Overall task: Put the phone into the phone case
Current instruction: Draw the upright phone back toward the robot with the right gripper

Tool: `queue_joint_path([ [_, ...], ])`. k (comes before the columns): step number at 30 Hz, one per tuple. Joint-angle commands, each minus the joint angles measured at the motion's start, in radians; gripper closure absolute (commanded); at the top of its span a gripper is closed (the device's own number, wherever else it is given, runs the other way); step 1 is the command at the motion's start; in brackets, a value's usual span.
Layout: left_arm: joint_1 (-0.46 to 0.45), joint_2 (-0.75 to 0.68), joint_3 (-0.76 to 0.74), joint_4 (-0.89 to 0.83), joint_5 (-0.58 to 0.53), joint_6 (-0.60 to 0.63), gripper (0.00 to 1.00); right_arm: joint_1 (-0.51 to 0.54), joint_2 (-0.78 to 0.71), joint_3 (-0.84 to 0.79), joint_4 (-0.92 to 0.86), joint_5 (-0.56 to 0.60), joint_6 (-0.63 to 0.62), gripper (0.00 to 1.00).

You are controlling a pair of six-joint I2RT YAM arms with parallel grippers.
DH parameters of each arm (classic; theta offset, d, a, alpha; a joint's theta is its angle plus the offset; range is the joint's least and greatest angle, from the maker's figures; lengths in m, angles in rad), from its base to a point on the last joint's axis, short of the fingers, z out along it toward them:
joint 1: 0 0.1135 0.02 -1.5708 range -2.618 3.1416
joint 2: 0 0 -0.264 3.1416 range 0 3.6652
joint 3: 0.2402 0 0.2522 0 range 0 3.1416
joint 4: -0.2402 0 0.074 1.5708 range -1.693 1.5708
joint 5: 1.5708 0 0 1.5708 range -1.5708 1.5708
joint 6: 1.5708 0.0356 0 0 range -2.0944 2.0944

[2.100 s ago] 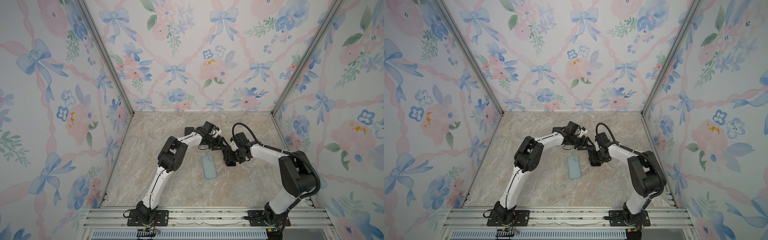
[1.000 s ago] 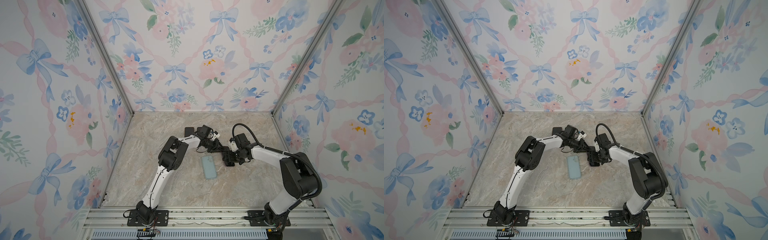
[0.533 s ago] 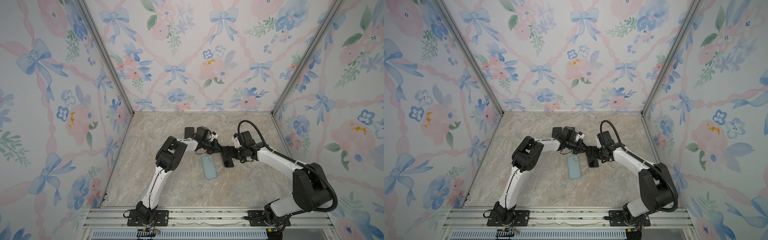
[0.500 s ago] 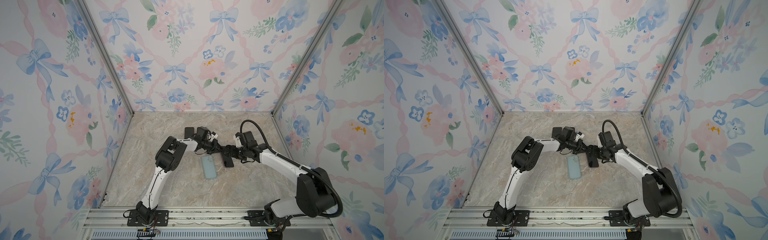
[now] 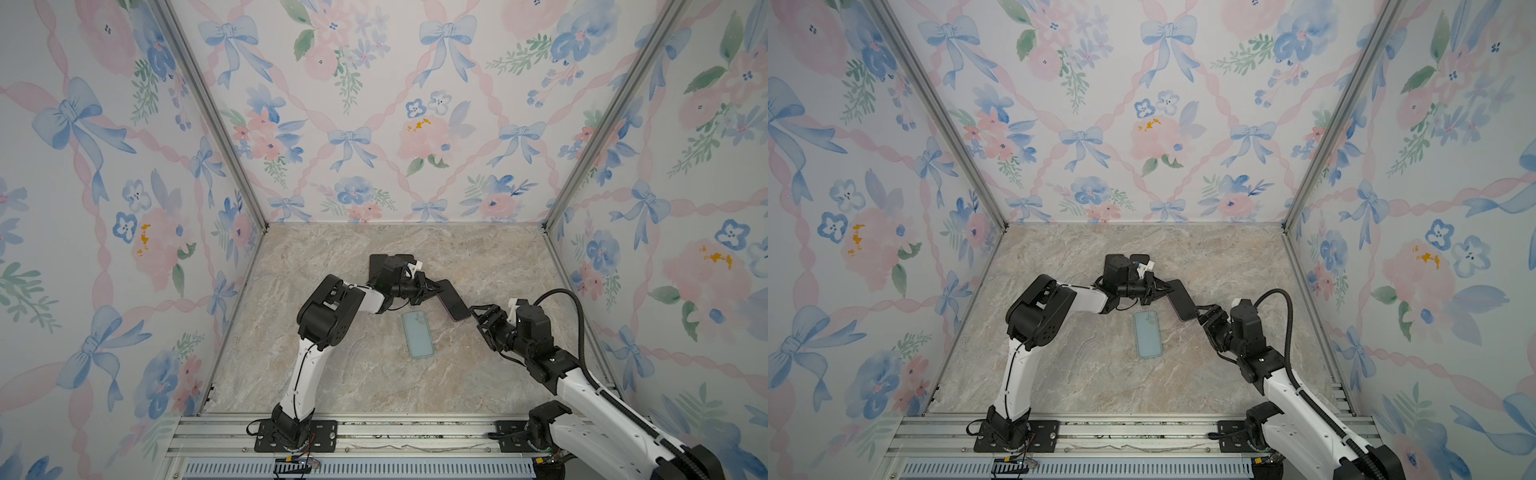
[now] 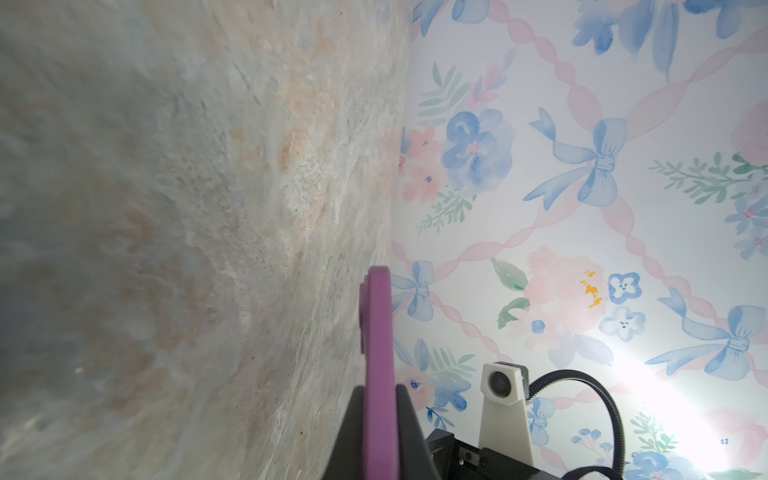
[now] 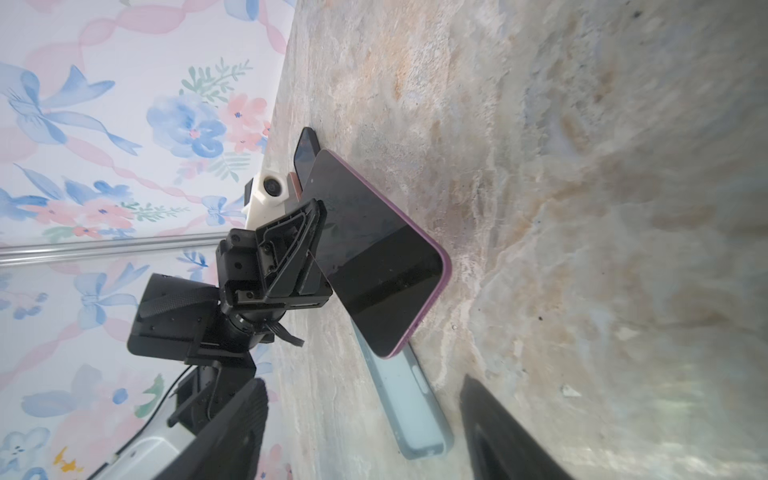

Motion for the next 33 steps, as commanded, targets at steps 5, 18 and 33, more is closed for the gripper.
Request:
queue_joint_path([
  [5, 0.0, -0.059, -0.039, 0.247, -0.019, -0.165, 0.98, -0.007, 0.048, -0.073, 0.325, -0.042, 0.174, 0.31],
  [18, -0.001, -0.085, -0.078, 0.339, -0.026, -0.236, 0.97, -0.018, 0.161, -0.102, 0.488, -0.04, 0.171, 0.5],
  [33, -0.013, -0.082, -0.084, 0.375, -0.028, -0.263, 0.97, -0.024, 0.312, -0.082, 0.676, -0.062, 0.179, 0.65],
])
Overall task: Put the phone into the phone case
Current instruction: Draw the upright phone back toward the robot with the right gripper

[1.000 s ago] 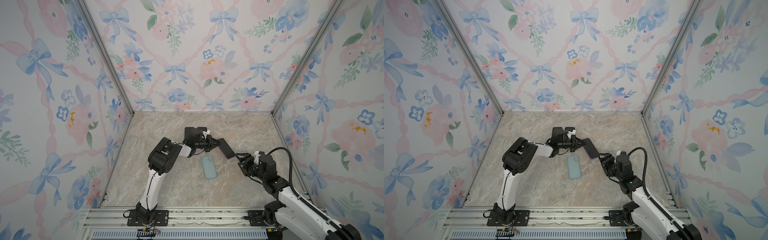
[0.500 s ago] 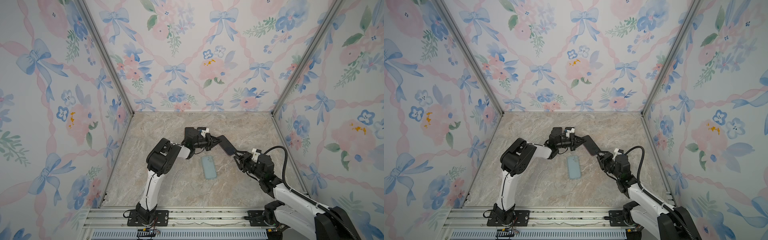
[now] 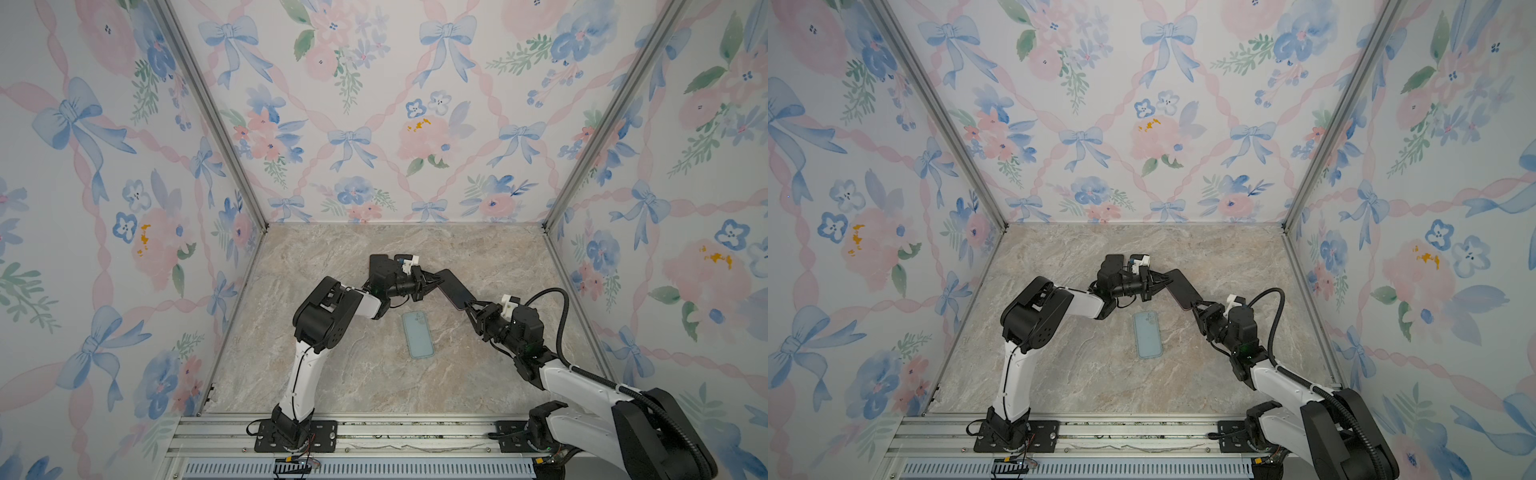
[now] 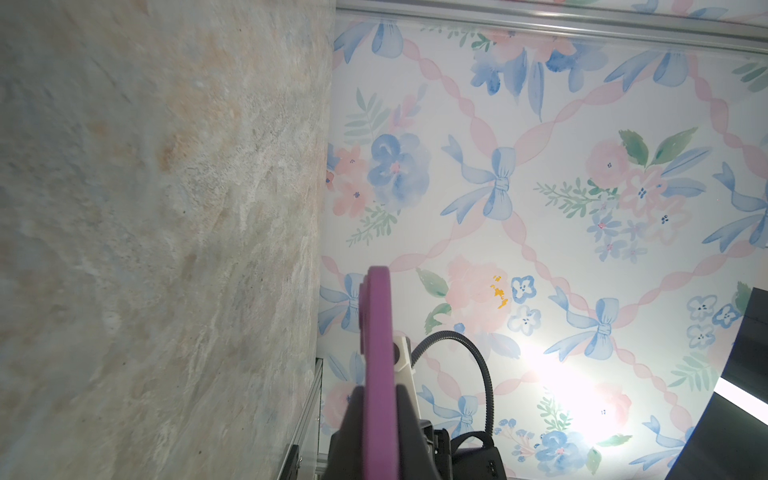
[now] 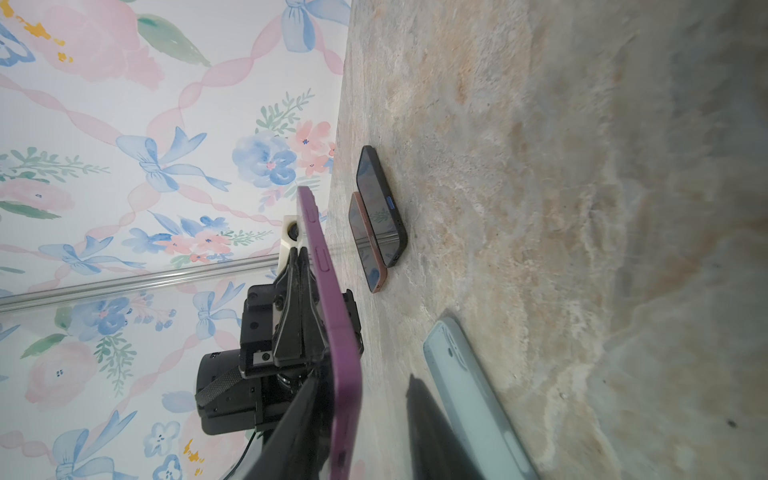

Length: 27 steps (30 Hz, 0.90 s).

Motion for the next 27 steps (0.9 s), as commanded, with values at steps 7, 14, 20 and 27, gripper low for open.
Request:
queue_joint_path([
  [7, -0.013, -0.037, -0.003, 0.071, 0.002, -0.012, 0.95, -0.003, 0.005, 0.02, 0.069, -0.006, -0.011, 0.76],
  [14, -0.016, -0.043, -0.015, 0.071, -0.001, 0.002, 0.9, -0.003, -0.016, 0.02, 0.045, -0.004, -0.021, 0.87],
  [20, -0.017, -0.072, -0.048, 0.055, 0.007, 0.056, 0.75, -0.013, -0.067, 0.027, -0.044, -0.006, -0.052, 0.92],
  [27, 0.055, -0.238, -0.108, -0.56, -0.004, 0.563, 0.6, -0.033, -0.146, 0.086, -0.33, -0.037, -0.179, 0.98],
])
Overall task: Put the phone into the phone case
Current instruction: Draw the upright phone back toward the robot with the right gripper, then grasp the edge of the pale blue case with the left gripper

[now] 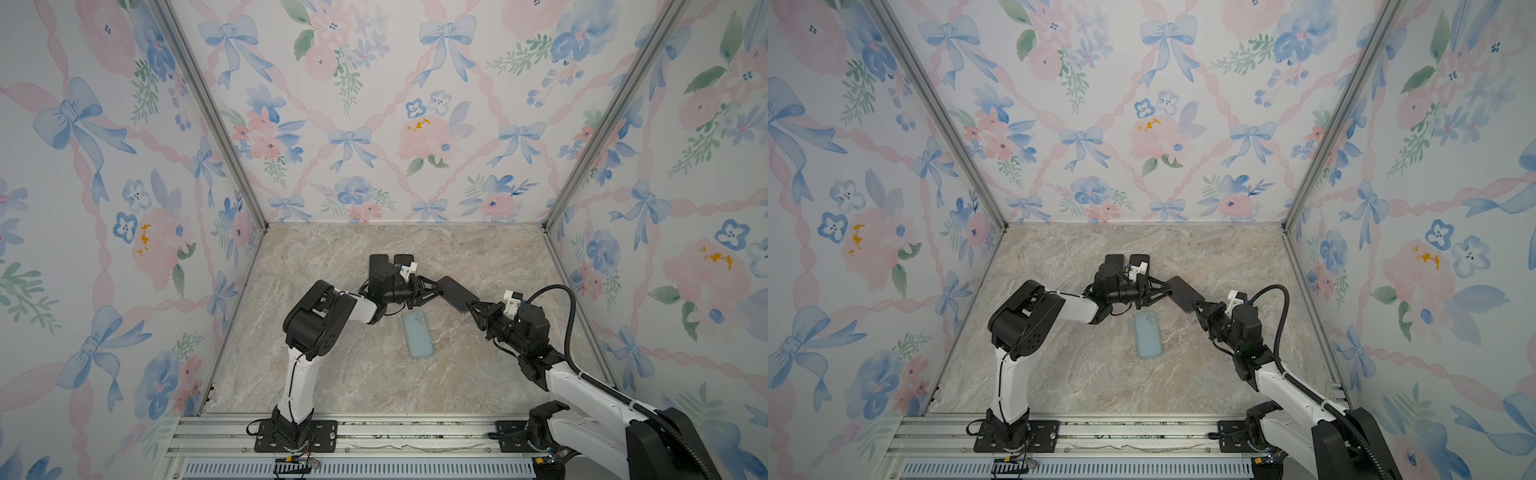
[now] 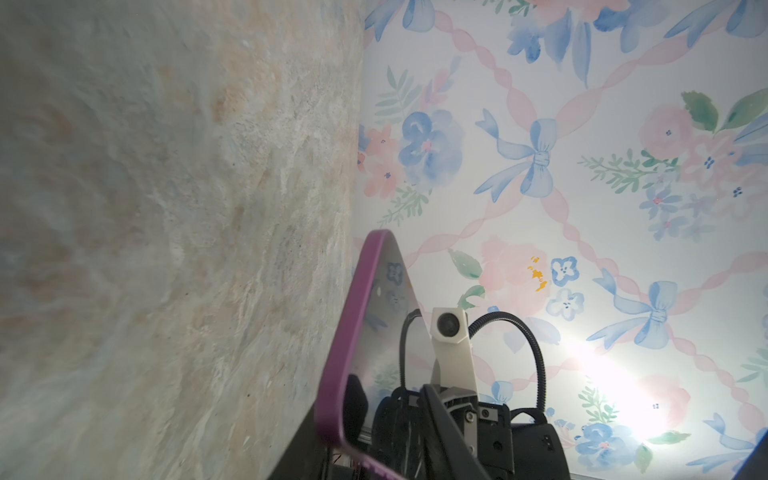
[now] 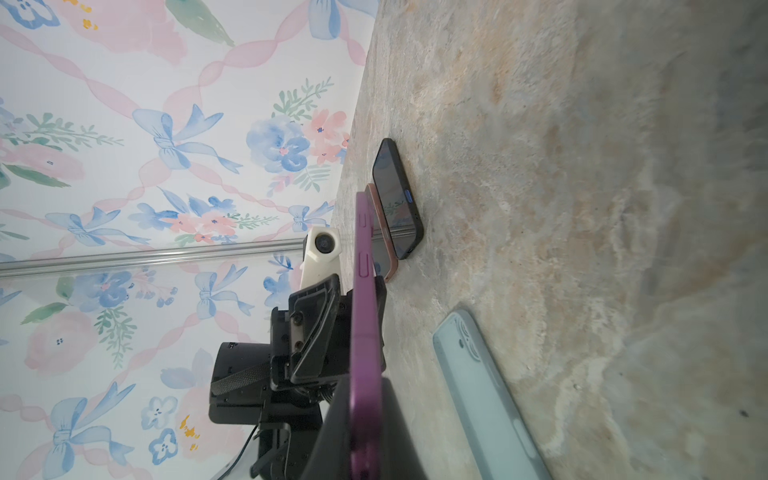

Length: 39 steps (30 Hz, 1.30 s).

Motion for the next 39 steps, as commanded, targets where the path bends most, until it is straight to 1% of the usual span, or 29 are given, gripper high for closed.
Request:
queue_joint_path([
  [1, 0.051, -0.107, 0.02, -0.411, -0.026, 0.386, 0.59, -0.018, -0.021, 0.045, -0.154, -0.014, -0.099, 0.98],
  [3, 0.056, -0.123, 0.095, -0.704, -0.099, 0.585, 0.55, -0.022, -0.01, 0.055, -0.17, -0.034, -0.123, 0.99],
  [5, 0.046, -0.114, 0.175, -0.911, -0.18, 0.735, 0.54, -0.024, -0.002, 0.063, -0.173, -0.053, -0.141, 0.99],
  [7, 0.045, -0.1, 0.223, -1.028, -0.217, 0.824, 0.53, -0.027, 0.01, 0.081, -0.183, -0.08, -0.169, 1.0],
  [9, 0.038, -0.079, 0.292, -1.16, -0.282, 0.932, 0.53, -0.028, 0.015, 0.096, -0.2, -0.101, -0.195, 1.0],
  [12, 0.016, -0.041, 0.391, -1.326, -0.397, 1.064, 0.53, -0.031, 0.012, 0.105, -0.22, -0.113, -0.223, 1.0],
  [14, 0.0, -0.022, 0.443, -1.407, -0.477, 1.132, 0.53, -0.032, 0.009, 0.111, -0.232, -0.122, -0.238, 1.0],
  [18, -0.018, -0.008, 0.491, -1.48, -0.595, 1.226, 0.51, -0.036, 0.006, 0.121, -0.252, -0.133, -0.26, 1.0],
  [23, -0.044, 0.044, 0.56, -1.542, -0.661, 1.289, 0.5, -0.044, 0.003, 0.125, -0.269, -0.145, -0.273, 1.0],
  [28, -0.088, 0.089, 0.615, -1.572, -0.671, 1.346, 0.52, -0.052, 0.005, 0.126, -0.272, -0.152, -0.272, 1.0],
  [33, -0.097, 0.136, 0.669, -1.598, -0.694, 1.356, 0.52, -0.064, 0.007, 0.128, -0.278, -0.157, -0.275, 1.0],
  [39, -0.122, 0.155, 0.674, -1.6, -0.696, 1.369, 0.52, -0.074, 0.013, 0.125, -0.276, -0.16, -0.275, 1.0],
])
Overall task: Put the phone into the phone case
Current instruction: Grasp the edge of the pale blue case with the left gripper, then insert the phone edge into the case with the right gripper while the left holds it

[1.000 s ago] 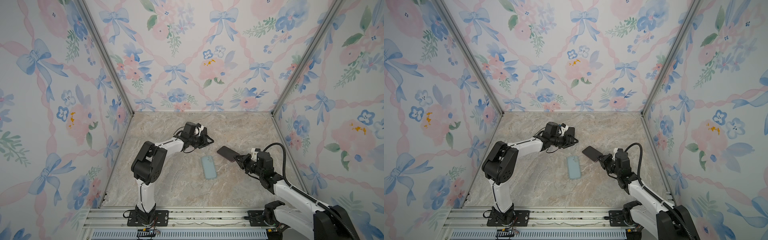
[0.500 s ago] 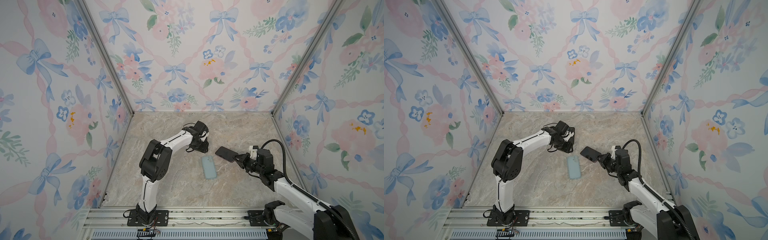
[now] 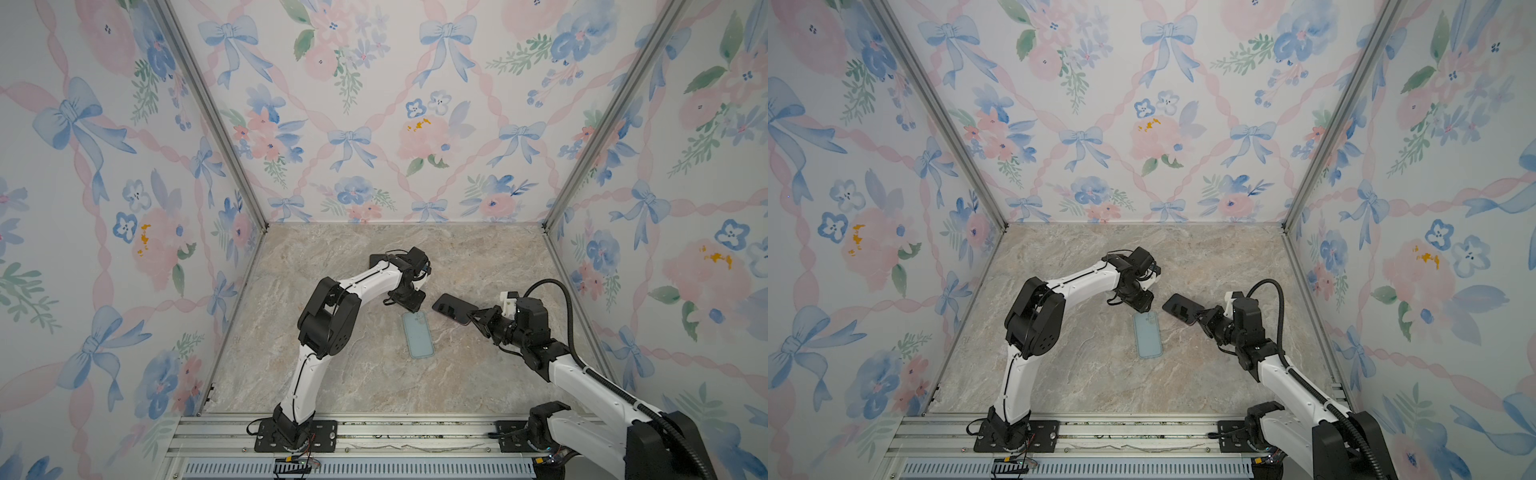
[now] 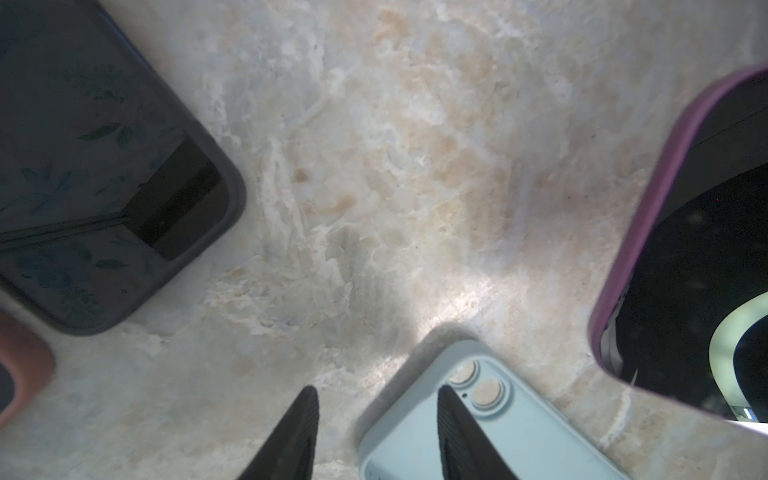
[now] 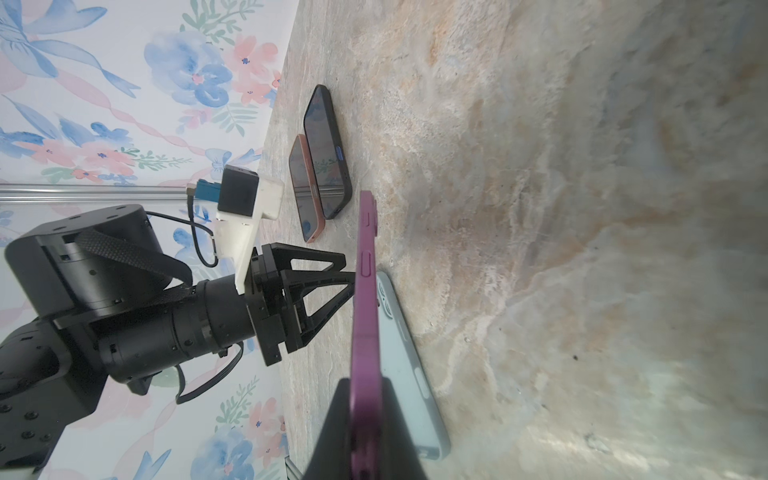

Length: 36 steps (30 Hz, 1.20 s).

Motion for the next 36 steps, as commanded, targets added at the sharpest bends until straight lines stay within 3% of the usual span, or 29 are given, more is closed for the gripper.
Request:
queue_joint_path([
  [1, -0.013, 0.027, 0.01, -0.034, -0.013, 0.025, 0.53, -0.01, -0.005, 0.042, 0.021, -0.021, -0.015, 1.0],
  [5, -0.02, 0.033, -0.015, -0.033, -0.005, 0.02, 0.55, -0.008, 0.005, 0.036, 0.031, -0.023, -0.012, 1.0],
  [23, -0.027, -0.015, -0.085, -0.033, -0.043, -0.007, 0.86, 0.006, -0.034, 0.049, -0.033, -0.025, -0.051, 1.0],
  [28, -0.025, -0.08, -0.176, -0.032, -0.088, -0.059, 0.91, 0.031, -0.039, 0.076, -0.072, -0.063, -0.087, 1.0],
  [36, -0.018, -0.226, -0.37, 0.01, -0.092, -0.258, 0.95, 0.08, -0.047, 0.151, -0.171, -0.134, -0.14, 1.0],
])
